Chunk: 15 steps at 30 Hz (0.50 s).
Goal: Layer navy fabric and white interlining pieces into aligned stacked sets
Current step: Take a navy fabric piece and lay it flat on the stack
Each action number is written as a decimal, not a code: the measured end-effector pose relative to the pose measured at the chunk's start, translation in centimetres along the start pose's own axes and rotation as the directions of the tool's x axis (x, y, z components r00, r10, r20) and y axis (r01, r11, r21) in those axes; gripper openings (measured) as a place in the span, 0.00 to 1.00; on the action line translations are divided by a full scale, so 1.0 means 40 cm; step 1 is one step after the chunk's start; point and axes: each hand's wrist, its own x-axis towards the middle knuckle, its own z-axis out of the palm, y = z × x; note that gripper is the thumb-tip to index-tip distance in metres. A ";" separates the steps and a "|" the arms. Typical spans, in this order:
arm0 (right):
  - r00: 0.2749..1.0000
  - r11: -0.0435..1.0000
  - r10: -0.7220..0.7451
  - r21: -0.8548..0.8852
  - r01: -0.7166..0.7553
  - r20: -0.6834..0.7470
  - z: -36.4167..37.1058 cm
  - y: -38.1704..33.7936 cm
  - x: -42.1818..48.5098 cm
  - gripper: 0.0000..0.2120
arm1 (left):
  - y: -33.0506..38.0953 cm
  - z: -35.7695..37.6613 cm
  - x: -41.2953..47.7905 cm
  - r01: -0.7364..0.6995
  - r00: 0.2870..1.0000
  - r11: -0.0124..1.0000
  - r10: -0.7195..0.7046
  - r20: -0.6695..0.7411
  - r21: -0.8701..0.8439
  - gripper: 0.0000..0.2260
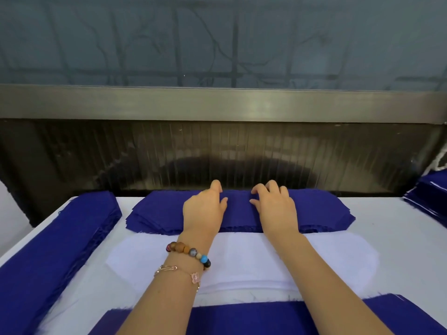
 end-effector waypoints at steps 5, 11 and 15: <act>1.000 1.000 -0.015 0.018 0.015 0.006 -0.004 0.001 -0.004 0.16 | -0.003 0.002 -0.004 -0.055 0.996 0.994 0.048 -0.068 -0.092 0.06; 1.000 0.998 -0.018 0.067 0.018 0.005 -0.017 0.002 -0.010 0.09 | -0.005 0.012 0.002 -0.107 0.989 0.993 0.101 -0.110 -0.047 0.07; 0.993 0.994 0.025 0.111 -0.012 -0.111 -0.023 -0.001 -0.015 0.03 | -0.001 0.005 0.002 -0.146 0.980 0.988 0.138 -0.141 -0.047 0.06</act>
